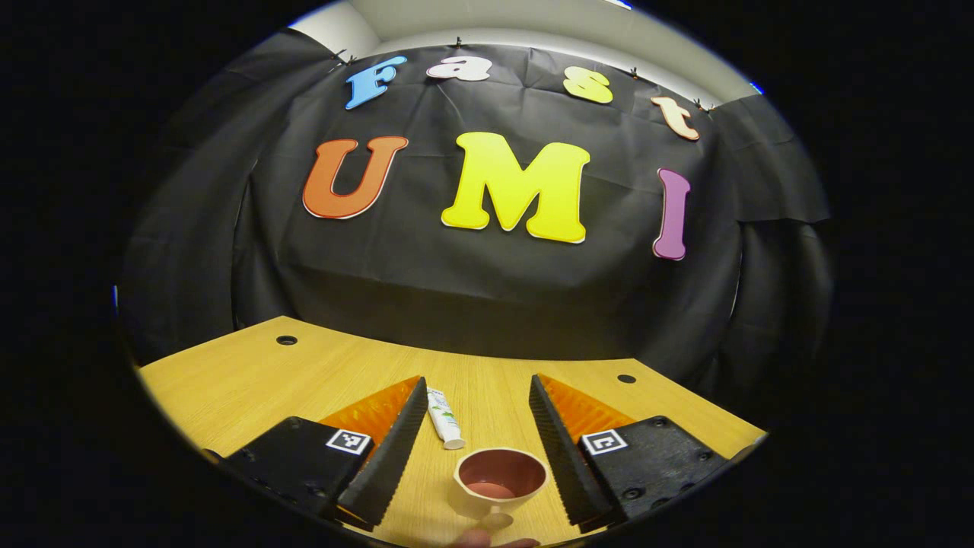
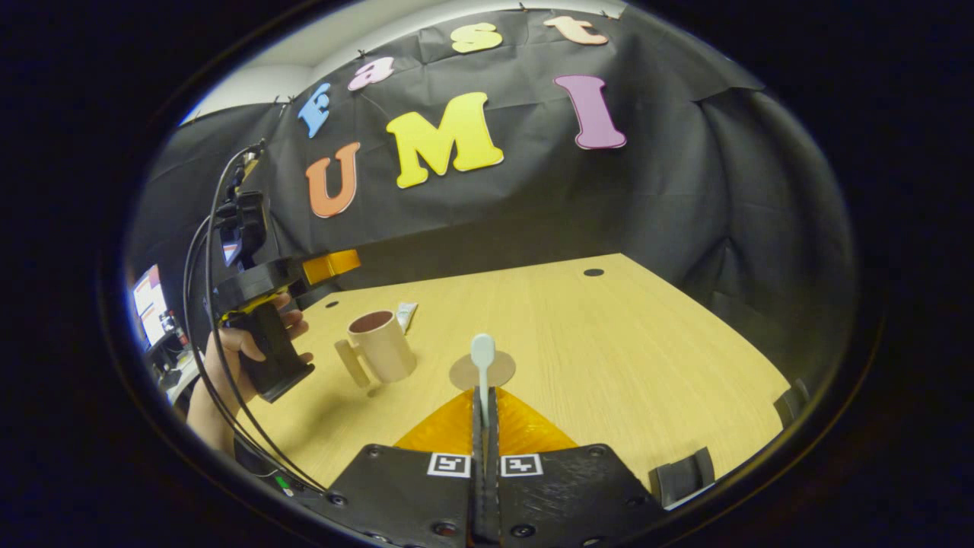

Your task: Put the toothbrush and toothpaste on the desktop into the cup, then pick up the cup and place it on the coaster on the desktop.

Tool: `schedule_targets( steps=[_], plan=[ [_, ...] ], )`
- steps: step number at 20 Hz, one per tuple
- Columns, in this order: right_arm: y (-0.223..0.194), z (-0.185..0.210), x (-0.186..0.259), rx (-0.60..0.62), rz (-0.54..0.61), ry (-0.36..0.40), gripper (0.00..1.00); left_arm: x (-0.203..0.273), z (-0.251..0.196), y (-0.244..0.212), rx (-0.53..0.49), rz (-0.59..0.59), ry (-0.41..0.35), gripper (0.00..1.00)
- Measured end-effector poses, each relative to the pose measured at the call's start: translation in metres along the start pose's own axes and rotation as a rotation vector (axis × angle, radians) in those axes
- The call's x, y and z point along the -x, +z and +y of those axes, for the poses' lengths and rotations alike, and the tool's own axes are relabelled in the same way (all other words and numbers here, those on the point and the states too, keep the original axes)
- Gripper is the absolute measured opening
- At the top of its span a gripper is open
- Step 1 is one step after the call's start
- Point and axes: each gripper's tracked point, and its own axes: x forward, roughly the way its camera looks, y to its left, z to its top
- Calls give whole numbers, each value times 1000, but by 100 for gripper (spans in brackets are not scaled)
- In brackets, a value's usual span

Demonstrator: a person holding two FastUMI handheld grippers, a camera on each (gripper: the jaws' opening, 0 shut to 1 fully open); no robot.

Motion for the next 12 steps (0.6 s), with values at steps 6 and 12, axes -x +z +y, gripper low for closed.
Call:
schedule_targets(
  steps=[6, 12],
  plan=[
    [1, 7, -1, 11, -1, 12, 0, -11, 32, 0, 35, 71, 50, 98],
    [6, 12, 0, 35, -10, 24, 0, -62, 78, -41, 0, 357, 102, 98]
  ],
)
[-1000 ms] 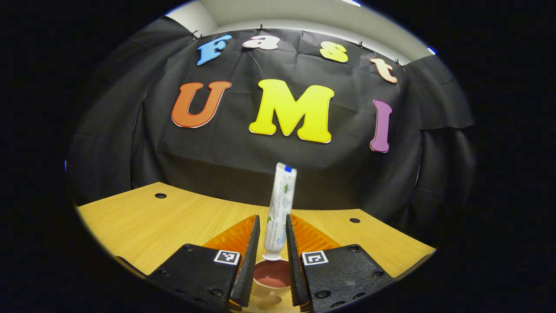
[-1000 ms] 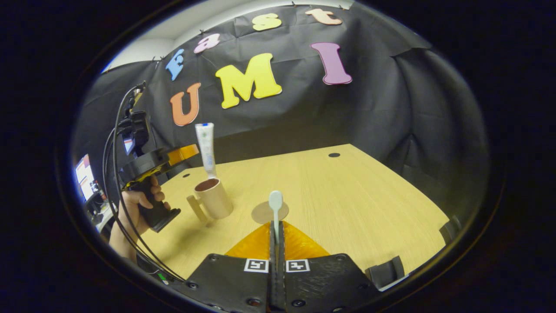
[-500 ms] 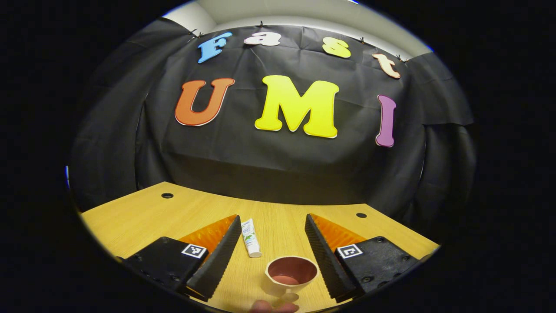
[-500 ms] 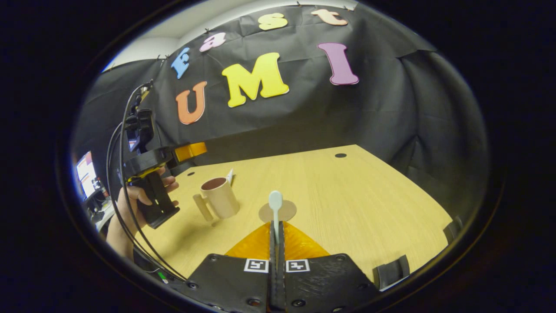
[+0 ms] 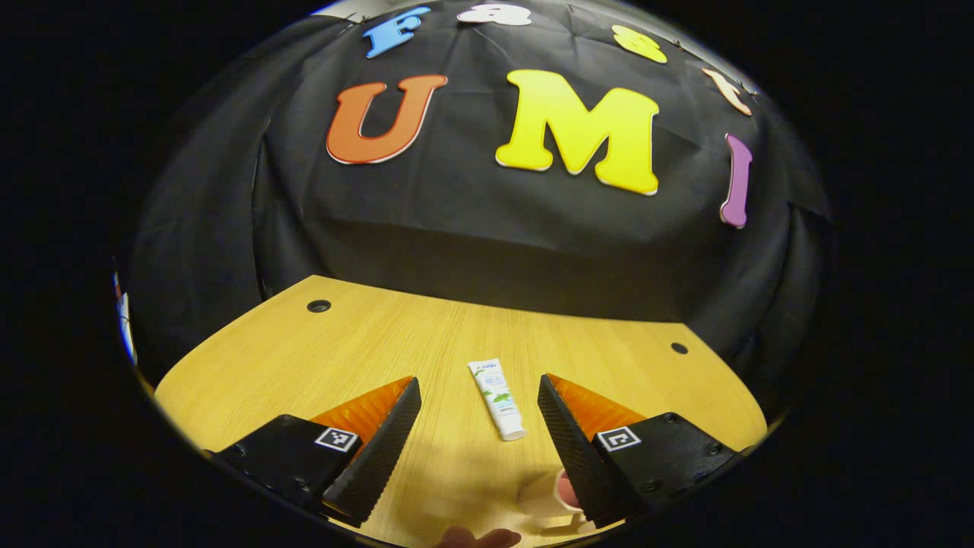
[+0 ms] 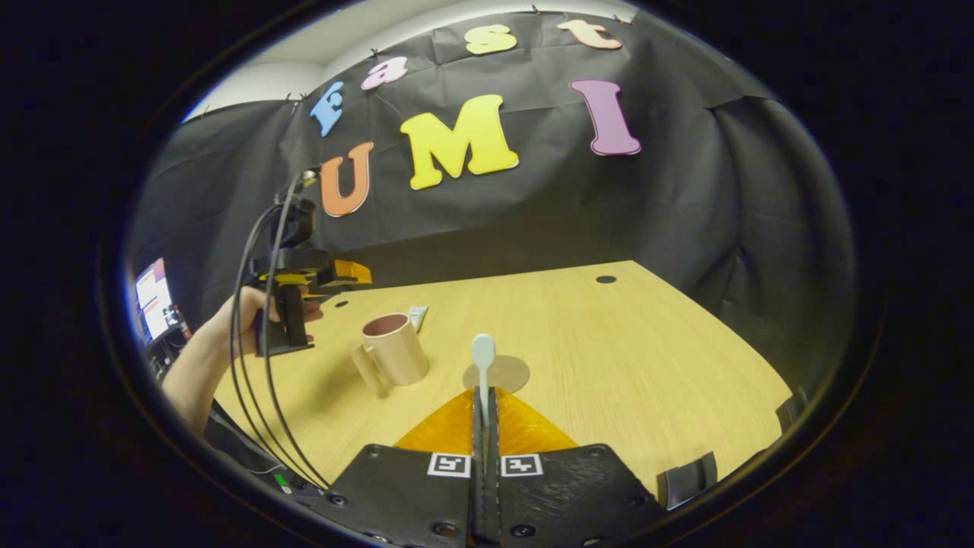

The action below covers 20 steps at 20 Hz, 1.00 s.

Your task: Put the toothbrush and toothpaste on the desktop into the cup, then pick up the cup and place it on the coaster on the desktop.

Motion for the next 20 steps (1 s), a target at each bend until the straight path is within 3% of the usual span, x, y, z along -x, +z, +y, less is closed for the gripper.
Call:
schedule_targets(
  steps=[6, 10, 13, 15, 18, 20],
  plan=[
    [3, -3, -2, 18, 5, -13, 0, -84, 0, -45, -48, 339, -43, 98],
    [0, -6, -17, 10, 26, -10, 0, -126, -2, -41, 35, 434, -47, 97],
    [1, -11, -18, -5, 28, -11, 0, -143, 0, -59, -39, 546, -2, 96],
    [4, -16, -18, -5, 24, -16, 0, -150, -3, -47, -93, 530, 5, 95],
    [5, -16, -17, -9, 19, -11, 0, -151, -1, -34, -109, 545, 19, 77],
    [6, -17, -16, -13, 16, -8, 0, -142, 0, -20, -94, 576, 23, 49]
  ],
)
